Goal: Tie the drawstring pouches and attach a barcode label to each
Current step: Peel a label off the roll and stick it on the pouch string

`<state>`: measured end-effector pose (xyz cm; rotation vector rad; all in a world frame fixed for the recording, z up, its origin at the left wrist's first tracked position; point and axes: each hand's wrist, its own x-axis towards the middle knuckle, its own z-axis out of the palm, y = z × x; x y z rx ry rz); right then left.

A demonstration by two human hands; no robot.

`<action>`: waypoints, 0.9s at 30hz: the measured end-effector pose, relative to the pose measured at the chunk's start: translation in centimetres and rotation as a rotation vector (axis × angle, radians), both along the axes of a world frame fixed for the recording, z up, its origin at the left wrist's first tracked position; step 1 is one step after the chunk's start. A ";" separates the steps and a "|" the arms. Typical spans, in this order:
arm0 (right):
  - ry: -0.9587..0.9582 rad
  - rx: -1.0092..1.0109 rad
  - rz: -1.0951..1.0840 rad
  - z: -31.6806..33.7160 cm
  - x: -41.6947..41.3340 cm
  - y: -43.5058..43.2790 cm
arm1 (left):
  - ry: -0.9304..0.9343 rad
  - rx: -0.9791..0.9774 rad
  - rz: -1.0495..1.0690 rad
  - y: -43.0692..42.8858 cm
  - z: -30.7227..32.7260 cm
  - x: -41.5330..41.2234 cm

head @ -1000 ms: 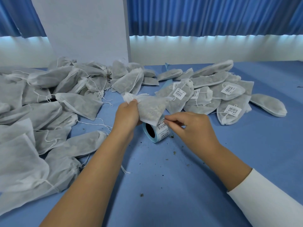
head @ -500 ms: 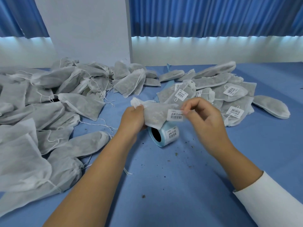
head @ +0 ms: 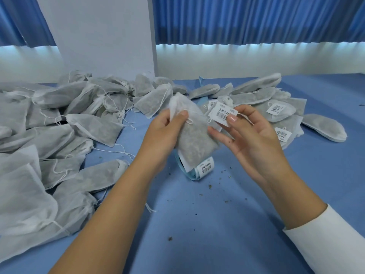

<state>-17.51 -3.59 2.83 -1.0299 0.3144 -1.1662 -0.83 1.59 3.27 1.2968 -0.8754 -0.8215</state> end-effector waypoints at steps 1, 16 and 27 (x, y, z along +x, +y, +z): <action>0.004 0.003 0.017 -0.1 0.2 0.2 | 0.004 0.016 -0.044 0.0 -0.1 -0.2; 0.365 -0.325 -0.124 -0.1 -0.3 0.0 | -0.168 0.000 -0.278 0.0 -0.8 0.2; 0.542 -0.367 -0.286 -0.8 0.4 0.2 | -0.331 0.011 -0.399 0.5 -0.5 0.0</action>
